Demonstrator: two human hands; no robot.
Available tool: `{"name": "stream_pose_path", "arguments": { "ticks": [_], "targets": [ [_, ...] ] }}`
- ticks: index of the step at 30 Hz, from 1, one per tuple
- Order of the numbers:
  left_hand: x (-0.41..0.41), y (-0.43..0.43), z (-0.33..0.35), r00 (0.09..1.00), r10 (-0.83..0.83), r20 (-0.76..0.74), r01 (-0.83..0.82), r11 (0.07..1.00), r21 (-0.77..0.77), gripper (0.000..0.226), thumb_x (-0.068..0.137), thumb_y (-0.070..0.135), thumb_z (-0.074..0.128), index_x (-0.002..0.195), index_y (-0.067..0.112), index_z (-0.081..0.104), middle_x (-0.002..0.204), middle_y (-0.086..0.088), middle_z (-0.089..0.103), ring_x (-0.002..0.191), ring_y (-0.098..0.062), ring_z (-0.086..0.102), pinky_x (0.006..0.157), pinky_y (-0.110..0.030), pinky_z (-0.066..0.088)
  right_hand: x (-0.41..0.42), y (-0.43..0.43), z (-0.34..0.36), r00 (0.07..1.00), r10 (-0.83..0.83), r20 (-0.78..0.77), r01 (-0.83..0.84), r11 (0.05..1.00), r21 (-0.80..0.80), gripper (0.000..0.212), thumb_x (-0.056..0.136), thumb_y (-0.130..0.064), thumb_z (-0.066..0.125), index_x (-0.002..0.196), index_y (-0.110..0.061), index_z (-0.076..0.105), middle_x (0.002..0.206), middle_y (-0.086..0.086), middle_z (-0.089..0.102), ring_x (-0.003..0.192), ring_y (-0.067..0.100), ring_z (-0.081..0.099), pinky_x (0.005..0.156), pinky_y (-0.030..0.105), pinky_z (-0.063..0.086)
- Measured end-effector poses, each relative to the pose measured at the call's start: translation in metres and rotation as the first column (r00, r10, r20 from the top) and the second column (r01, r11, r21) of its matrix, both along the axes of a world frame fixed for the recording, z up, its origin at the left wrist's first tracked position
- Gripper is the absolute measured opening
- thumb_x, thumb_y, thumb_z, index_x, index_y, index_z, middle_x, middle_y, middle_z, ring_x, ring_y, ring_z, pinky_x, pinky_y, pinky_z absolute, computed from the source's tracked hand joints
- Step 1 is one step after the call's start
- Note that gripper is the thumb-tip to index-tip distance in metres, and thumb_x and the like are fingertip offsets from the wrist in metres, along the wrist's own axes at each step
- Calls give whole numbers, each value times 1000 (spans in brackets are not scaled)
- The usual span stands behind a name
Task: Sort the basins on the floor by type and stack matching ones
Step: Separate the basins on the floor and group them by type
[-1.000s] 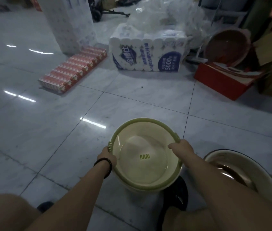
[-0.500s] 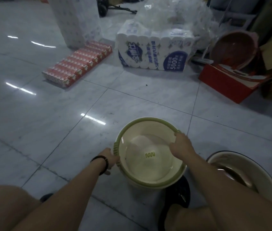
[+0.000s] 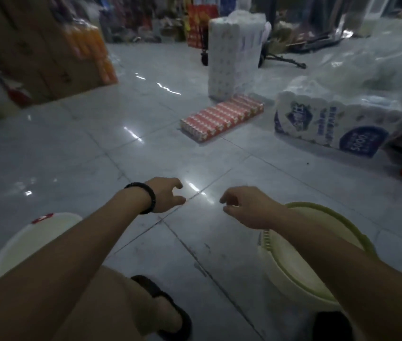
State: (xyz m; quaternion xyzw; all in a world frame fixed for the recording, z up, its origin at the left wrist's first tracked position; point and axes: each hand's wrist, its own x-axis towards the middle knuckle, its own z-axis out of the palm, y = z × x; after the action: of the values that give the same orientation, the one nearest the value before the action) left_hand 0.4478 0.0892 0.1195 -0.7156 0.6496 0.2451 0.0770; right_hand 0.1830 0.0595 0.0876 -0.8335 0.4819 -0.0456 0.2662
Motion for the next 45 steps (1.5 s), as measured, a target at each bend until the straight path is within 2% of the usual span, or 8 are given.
{"name": "stream_pose_path", "arguments": {
  "ticks": [9, 16, 19, 23, 31, 35, 40, 45],
  "targets": [
    [186, 155, 9, 909, 411, 63, -404, 909, -102, 36, 102, 47, 54, 128, 25, 66, 128, 0, 67, 116, -23, 61, 100, -36, 48, 214, 45, 31, 922, 385, -22, -386, 923, -2, 30, 101, -39, 65, 125, -23, 71, 119, -1, 73, 99, 17, 66, 83, 27, 49],
    [248, 286, 8, 669, 739, 83, -733, 674, -97, 26, 98, 44, 59, 115, 30, 72, 109, 7, 72, 82, -10, 60, 83, -29, 49, 351, 83, 13, 761, 647, -51, -643, 763, 74, 32, 103, -35, 63, 129, -16, 71, 132, 7, 68, 117, 26, 64, 99, 35, 53],
    [254, 318, 16, 573, 810, 127, -804, 585, -104, 25, 98, 42, 60, 114, 29, 74, 112, 5, 72, 91, -16, 65, 91, -36, 55, 392, 99, -10, 700, 712, -41, -705, 700, 116, 30, 103, -33, 62, 122, -13, 75, 126, 10, 72, 113, 29, 65, 93, 34, 52],
    [253, 342, 12, 442, 894, 79, -893, 447, -54, 28, 92, 53, 63, 110, 34, 73, 105, 6, 75, 82, -16, 74, 82, -41, 63, 408, 118, -55, 650, 758, -60, -738, 648, 187, 27, 102, -29, 61, 115, -11, 77, 123, 11, 72, 111, 31, 66, 91, 35, 53],
    [254, 346, -5, 405, 907, 112, -910, 389, 143, 41, 97, 56, 56, 130, 31, 63, 114, 5, 70, 86, -13, 74, 83, -40, 63, 435, 176, -94, 506, 859, -80, -829, 510, 227, 27, 102, -32, 60, 103, -9, 74, 98, 9, 72, 88, 24, 66, 79, 36, 56],
    [259, 375, -30, 354, 930, 101, -926, 334, 174, 41, 98, 54, 57, 130, 29, 62, 113, 4, 70, 90, -16, 72, 84, -41, 63, 442, 218, -114, 449, 888, -99, -848, 459, 267, 15, 99, -31, 62, 93, -17, 66, 88, 2, 66, 75, 16, 60, 58, 27, 41],
    [285, 431, -83, 310, 942, 125, -925, 269, 269, 39, 99, 51, 58, 129, 27, 65, 110, 4, 69, 89, -16, 70, 84, -38, 61, 466, 245, -155, 599, 795, -93, -672, 563, 481, 36, 102, -31, 62, 133, -13, 61, 112, 5, 63, 96, 23, 62, 67, 29, 50],
    [311, 489, -139, 214, 974, 78, -934, 180, 309, 40, 100, 48, 57, 133, 26, 63, 110, 3, 67, 92, -17, 69, 85, -37, 60, 482, 270, -229, 828, 541, -148, -345, 699, 626, 13, 101, -22, 61, 106, -11, 65, 94, 7, 66, 89, 28, 66, 73, 38, 60]
  ]
}}
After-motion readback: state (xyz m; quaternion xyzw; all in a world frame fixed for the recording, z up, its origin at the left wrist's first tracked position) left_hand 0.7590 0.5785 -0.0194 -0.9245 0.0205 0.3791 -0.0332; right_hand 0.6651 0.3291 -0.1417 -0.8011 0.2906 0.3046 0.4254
